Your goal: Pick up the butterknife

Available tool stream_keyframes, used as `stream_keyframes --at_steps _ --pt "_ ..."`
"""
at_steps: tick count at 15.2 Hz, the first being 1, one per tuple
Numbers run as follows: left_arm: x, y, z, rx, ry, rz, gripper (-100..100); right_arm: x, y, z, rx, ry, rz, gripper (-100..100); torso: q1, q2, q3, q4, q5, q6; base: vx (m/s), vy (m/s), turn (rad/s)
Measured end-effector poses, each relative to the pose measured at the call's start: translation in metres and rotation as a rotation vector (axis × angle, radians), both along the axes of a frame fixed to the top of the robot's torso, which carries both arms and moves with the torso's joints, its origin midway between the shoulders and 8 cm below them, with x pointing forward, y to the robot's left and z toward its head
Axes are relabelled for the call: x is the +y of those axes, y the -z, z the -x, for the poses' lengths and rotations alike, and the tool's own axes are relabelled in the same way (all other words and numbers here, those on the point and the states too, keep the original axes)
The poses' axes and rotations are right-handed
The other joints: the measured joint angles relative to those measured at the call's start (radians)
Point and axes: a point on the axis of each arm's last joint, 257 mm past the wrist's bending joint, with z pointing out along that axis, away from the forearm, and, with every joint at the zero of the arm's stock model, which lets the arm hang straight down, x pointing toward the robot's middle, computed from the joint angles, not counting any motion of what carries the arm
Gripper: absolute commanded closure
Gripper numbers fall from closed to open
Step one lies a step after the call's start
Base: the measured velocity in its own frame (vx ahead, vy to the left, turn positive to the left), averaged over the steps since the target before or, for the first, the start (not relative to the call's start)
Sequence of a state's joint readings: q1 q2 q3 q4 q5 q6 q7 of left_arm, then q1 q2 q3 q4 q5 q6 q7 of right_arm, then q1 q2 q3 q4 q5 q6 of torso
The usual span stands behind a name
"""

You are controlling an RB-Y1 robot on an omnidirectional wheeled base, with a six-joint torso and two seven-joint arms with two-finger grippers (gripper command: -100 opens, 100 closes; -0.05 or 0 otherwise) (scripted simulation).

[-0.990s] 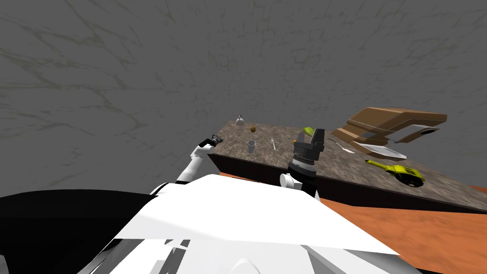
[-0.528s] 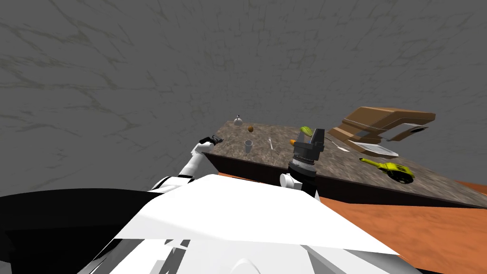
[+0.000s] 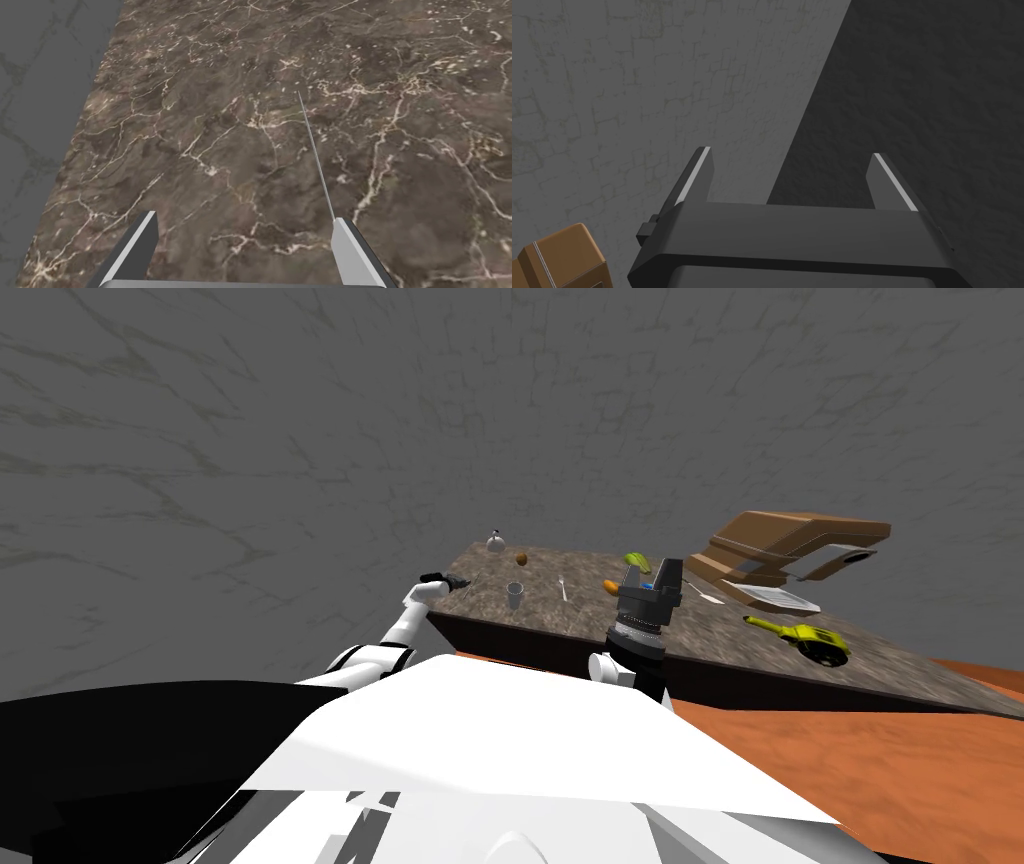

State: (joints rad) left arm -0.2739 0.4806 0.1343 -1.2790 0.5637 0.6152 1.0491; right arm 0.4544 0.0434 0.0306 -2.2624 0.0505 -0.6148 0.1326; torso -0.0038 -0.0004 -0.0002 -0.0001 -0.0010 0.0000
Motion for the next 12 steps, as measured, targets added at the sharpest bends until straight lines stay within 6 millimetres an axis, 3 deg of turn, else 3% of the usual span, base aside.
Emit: stream_keyframes --at_steps 12 --pt "0.007 0.033 0.006 0.19 -0.13 0.245 -100 0.0 0.0 0.0 0.0 0.0 0.0 0 0.001 0.0 0.0 0.0 0.0 0.0 0.007 -0.044 -0.023"
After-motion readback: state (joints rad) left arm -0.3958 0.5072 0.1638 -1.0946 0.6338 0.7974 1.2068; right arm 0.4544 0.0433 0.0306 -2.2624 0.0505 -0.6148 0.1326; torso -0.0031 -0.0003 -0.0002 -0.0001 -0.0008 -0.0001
